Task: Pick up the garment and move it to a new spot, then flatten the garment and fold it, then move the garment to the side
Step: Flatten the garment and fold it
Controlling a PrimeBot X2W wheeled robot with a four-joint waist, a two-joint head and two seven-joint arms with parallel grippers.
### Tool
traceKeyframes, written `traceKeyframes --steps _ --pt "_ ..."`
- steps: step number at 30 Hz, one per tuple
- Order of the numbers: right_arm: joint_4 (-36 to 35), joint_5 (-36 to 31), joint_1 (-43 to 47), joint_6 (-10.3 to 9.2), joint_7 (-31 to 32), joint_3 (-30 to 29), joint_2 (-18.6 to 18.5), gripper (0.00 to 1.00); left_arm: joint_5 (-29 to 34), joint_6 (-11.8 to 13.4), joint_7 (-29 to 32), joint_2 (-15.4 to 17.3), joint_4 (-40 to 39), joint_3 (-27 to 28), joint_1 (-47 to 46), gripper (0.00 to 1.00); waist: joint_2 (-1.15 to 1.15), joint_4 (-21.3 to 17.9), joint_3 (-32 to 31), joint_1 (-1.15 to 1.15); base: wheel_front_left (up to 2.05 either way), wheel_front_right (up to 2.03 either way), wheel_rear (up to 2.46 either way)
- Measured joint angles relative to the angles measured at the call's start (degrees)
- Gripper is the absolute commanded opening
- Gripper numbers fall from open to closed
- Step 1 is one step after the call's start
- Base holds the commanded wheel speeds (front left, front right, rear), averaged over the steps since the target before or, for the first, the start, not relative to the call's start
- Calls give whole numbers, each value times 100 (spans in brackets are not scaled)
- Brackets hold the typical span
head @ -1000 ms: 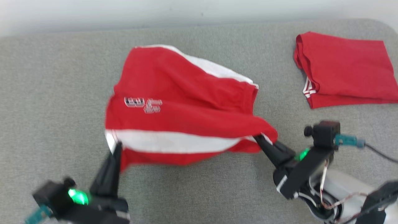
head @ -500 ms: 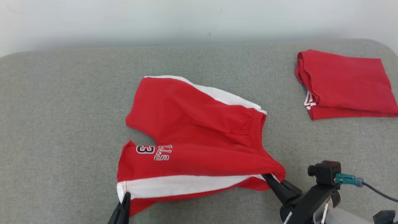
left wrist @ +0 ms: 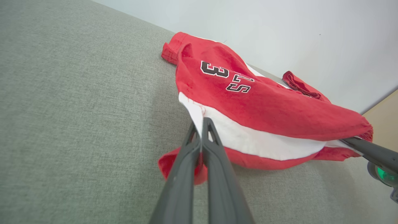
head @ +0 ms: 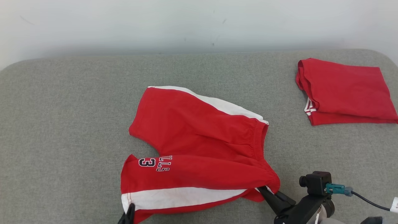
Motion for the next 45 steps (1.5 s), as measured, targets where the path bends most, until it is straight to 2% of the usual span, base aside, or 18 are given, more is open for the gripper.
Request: traceKeyframes --steps 14,17,23,32,33,34,35,37,39,40,41,42,45 --pt "24 -232 179 0 185 -250 125 0 120 -164 0 -172 299 132 -3 0 1 -18 -54 0 0 0 0" --pt "27 -266 203 0 202 -288 148 0 383 -171 0 -159 333 124 -13 0 1 0 -88 1 0 0 0" --pt "25 -455 271 0 168 -415 185 0 968 -65 0 -93 318 149 -32 0 0 28 -186 1 0 0 0" --pt "31 -512 373 0 250 -490 264 0 1035 -43 0 -141 322 219 -20 0 1 9 -315 0 0 0 0" --pt "37 -514 397 0 274 -489 276 19 1035 -44 0 -147 343 218 -14 0 1 5 -328 0 0 0 0" --pt "45 -523 414 0 291 -490 287 29 1035 -46 0 -154 368 218 -8 0 0 1 -342 0 0 0 0" --pt "49 -530 425 0 291 -500 296 28 1035 -70 0 -163 390 220 -3 0 1 -3 -355 0 0 0 0" --pt "53 -537 447 0 296 -519 311 15 1035 -86 0 -180 425 219 2 0 0 -8 -383 0 0 0 0" --pt "54 -542 491 0 302 -534 321 17 1033 -94 0 -190 474 216 11 0 1 -7 -410 0 0 0 0" --pt "60 -545 514 0 322 -543 321 25 1025 -96 0 -196 506 218 15 0 0 -4 -421 0 0 0 0" --pt "70 -547 528 0 341 -550 320 46 1028 -96 0 -200 534 220 20 27 1 1 -432 0 0 0 0" --pt "78 -555 537 0 339 -570 321 100 1054 -96 0 -209 534 227 22 98 0 7 -442 0 0 0 0" --pt "88 -664 575 0 344 -619 301 100 1157 -82 0 -212 506 255 55 100 1 27 -479 0 0 0 0"
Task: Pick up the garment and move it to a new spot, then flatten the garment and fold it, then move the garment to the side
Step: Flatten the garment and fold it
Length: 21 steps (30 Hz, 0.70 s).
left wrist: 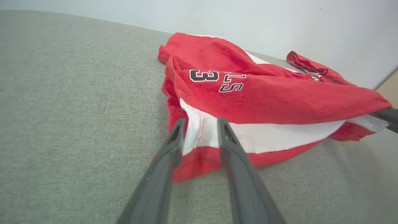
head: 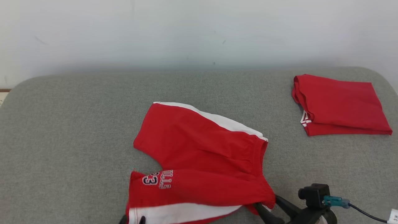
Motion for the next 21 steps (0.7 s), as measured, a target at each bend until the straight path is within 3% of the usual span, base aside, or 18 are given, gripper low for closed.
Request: traceKeyframes --steps 10,21 --pt "-312 -425 428 0 67 -379 -298 100 241 107 0 15 -427 73 339 100 0 44 -63 0 0 0 0" --pt "-866 -960 767 0 527 -960 -334 100 221 48 0 75 121 -68 166 100 0 -24 67 0 0 0 0"
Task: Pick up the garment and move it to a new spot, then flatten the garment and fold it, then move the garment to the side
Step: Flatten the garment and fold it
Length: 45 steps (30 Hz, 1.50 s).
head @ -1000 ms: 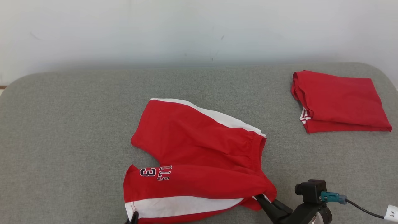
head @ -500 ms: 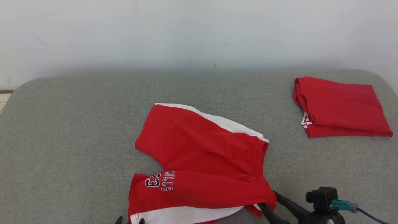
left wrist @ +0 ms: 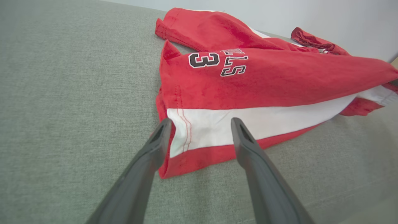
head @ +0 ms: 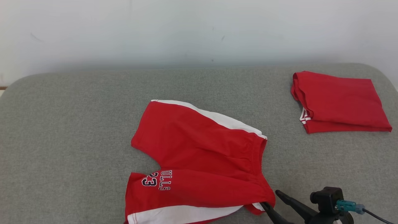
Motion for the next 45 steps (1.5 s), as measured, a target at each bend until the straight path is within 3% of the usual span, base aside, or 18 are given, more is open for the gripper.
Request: traceKeyframes --steps 18,35,36,37,38,39,40,45 --pt "-309 -445 277 0 489 -402 164 100 -65 -101 0 3 686 -31 -569 100 0 -71 171 0 0 0 0" --pt "-319 -543 338 0 761 -302 224 100 -165 -66 0 -88 953 5 -642 100 0 -40 158 0 0 0 0" --pt "-318 -543 338 0 780 -302 230 77 -187 -67 0 -89 935 5 -642 98 0 -38 158 0 0 0 0" --pt "-311 -543 338 0 784 -297 233 48 -203 -71 0 -91 923 -10 -643 82 0 -35 158 0 0 0 0" --pt "-308 -544 336 0 793 -275 233 0 -203 -81 0 -94 889 -34 -642 44 0 -32 158 0 0 0 0" --pt "-305 -544 336 0 804 -254 236 0 -212 -96 0 -110 854 -42 -643 9 0 -31 156 0 0 0 0" --pt "-304 -543 334 0 802 -236 243 0 -214 -97 0 -118 832 -49 -643 0 0 -31 153 0 0 0 0" --pt "-356 -360 320 0 603 -264 326 0 -220 -104 0 -123 623 -42 -636 0 0 -24 127 0 0 0 0"
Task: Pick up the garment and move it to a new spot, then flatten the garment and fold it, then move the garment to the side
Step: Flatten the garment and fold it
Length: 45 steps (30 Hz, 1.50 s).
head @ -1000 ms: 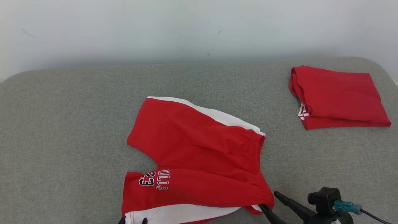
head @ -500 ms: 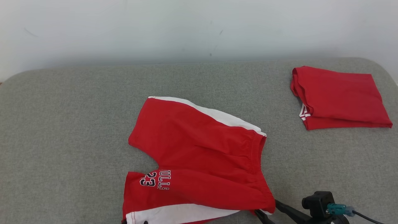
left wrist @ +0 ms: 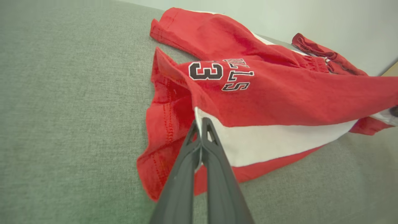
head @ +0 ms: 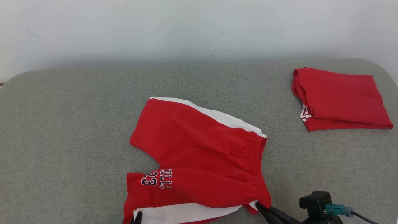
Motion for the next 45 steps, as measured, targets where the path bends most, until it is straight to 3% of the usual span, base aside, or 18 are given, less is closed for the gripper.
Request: traceKeyframes --steps 9,14,18,28,36,40,45 --pt "-442 892 -124 0 -171 -85 -134 0 -19 -8 33 137 -867 45 40 0 0 28 -46 0 0 0 0" --pt "-648 1272 -510 0 -34 -101 -225 0 -25 -49 409 503 -1429 -38 -364 0 0 35 6 0 0 0 0" --pt "-655 1683 -1386 0 153 -213 -42 0 -83 -93 865 1076 -1724 -255 -1360 0 0 8 193 0 0 0 0" --pt "1029 2510 -4429 -1 801 -757 899 0 -1334 -98 1493 2507 -1182 -1125 -4525 0 1 -96 919 1 0 0 0" --pt "2596 2953 -6855 -1 1261 -1105 1550 0 -2189 -99 1574 2791 -92 -1895 -7018 0 2 -168 1580 2 0 0 0" --pt "3330 2814 -7855 -1 1313 -1118 1581 0 -2387 -99 1537 2824 597 -2011 -8117 0 2 -233 1815 3 0 0 0" --pt "3816 2369 -8817 -1 861 -928 1579 0 -2538 -99 1419 2689 1332 -2043 -9340 0 1 -377 1956 1 0 0 0"
